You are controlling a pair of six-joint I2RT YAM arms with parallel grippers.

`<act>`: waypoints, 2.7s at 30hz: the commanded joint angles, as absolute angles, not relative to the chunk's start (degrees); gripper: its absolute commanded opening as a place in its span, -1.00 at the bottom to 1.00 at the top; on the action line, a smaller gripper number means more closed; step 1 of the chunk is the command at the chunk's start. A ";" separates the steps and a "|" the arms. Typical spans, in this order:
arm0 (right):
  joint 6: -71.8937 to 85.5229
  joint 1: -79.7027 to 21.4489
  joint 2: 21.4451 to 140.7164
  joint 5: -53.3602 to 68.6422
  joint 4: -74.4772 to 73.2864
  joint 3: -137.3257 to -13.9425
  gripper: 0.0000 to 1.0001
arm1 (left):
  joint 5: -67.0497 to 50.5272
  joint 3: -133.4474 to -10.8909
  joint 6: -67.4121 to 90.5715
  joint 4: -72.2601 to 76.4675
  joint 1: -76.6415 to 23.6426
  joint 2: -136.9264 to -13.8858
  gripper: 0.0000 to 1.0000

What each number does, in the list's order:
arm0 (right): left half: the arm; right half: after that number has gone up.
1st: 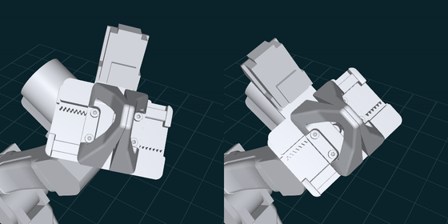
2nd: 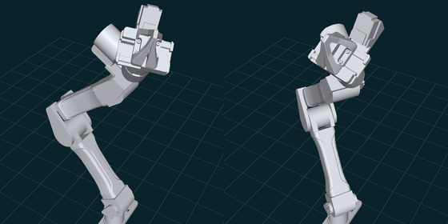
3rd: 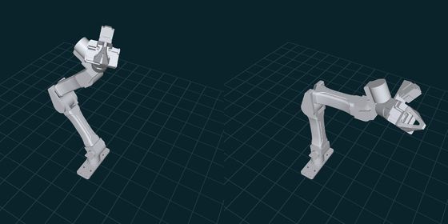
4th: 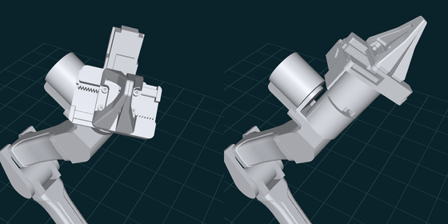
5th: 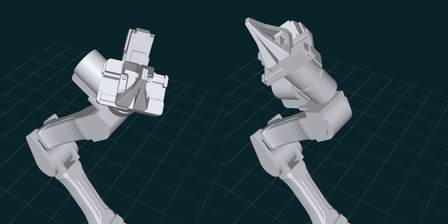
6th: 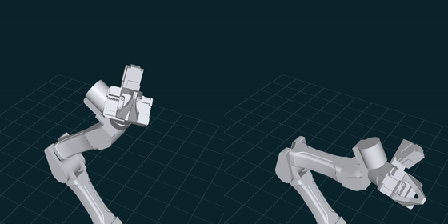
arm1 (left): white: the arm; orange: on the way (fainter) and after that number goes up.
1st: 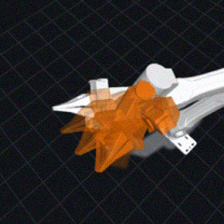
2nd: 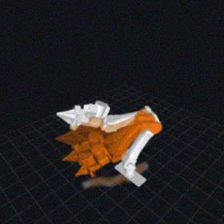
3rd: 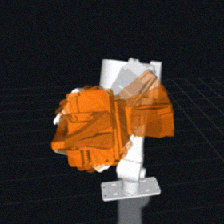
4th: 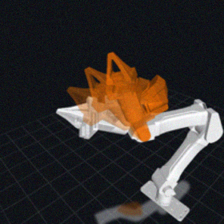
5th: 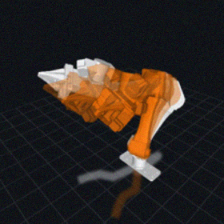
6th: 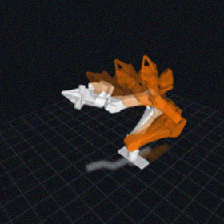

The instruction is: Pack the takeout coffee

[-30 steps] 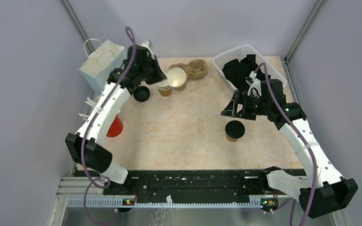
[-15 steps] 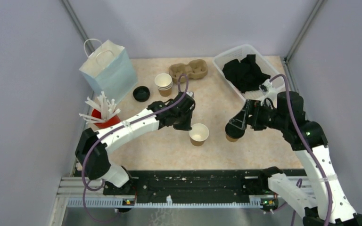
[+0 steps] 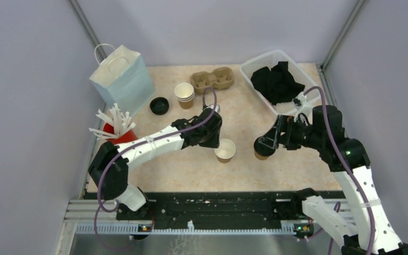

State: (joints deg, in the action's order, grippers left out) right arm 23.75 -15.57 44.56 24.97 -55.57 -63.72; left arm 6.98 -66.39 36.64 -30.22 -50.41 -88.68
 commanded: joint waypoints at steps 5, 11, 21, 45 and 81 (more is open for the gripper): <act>22.01 -15.27 48.22 25.00 -53.13 -63.70 0.71 | 15.65 -71.57 31.62 -38.25 -44.72 -80.04 0.44; 21.98 -15.29 53.77 26.13 -49.27 -62.80 0.71 | 9.77 -74.66 22.94 -37.15 -22.96 -81.96 0.64; 18.19 -15.27 63.30 24.60 -49.65 -65.84 0.71 | 9.77 -100.34 21.89 -41.86 -9.59 -110.99 0.33; 15.42 -14.24 66.21 23.93 -50.14 -66.26 0.71 | 9.32 -112.82 24.17 -46.47 -8.88 -127.52 -0.37; 15.82 -14.21 66.07 24.68 -49.39 -64.79 0.71 | 8.44 -112.96 23.29 -46.04 -8.44 -130.03 -0.61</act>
